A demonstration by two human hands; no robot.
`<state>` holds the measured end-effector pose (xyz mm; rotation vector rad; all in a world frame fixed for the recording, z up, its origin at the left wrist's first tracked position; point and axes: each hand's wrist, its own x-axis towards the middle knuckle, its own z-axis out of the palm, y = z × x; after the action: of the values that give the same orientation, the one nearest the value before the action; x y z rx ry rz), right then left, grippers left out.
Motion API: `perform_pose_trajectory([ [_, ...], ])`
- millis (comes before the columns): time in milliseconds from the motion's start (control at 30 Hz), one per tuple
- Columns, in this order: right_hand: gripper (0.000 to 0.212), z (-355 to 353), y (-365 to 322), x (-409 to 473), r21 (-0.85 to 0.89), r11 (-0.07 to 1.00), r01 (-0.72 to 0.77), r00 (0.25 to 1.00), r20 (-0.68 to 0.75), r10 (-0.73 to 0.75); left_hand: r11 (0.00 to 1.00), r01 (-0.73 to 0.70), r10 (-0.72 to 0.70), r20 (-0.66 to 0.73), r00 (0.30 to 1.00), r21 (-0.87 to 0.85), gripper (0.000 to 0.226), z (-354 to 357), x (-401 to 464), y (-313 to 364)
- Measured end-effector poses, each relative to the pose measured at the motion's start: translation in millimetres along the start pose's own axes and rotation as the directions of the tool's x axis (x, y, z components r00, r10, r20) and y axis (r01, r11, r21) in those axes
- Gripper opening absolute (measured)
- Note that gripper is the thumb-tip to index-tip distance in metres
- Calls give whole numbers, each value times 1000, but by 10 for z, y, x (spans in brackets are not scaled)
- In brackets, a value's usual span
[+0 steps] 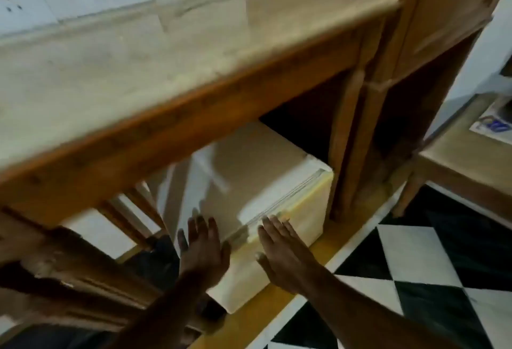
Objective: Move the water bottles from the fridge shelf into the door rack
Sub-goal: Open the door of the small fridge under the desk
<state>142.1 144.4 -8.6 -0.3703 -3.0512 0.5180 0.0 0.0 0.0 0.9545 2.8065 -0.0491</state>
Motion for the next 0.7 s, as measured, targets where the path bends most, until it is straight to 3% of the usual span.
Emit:
perform_pose_trajectory([
  [100, 67, 520, 149, 324, -42, 996, 82, 992, -90, -86, 1000, 19, -18, -80, 997, 21, 77, 342, 487, -82],
  [233, 47, 968, 186, 405, -3, 993, 118, 907, -407, -109, 999, -48, 42, -229, 973, -19, 80, 569, 706, -147],
  [467, 41, 884, 91, 245, -64, 992, 106, 806, -578, -124, 994, -93, 78, -242, 967, -51, 71, 565, 713, -173],
  [567, 48, 675, -63, -25, -93, 993, -79, 818, -574, 11, 996, -78, 67, -205, 976, -46, 72, 490, 668, -151],
  [700, 45, 293, 60, -134, -107, 865, -491, 794, -464, 393, 995, -98, 87, -251, 964, -31, 70, 511, 608, -131],
])
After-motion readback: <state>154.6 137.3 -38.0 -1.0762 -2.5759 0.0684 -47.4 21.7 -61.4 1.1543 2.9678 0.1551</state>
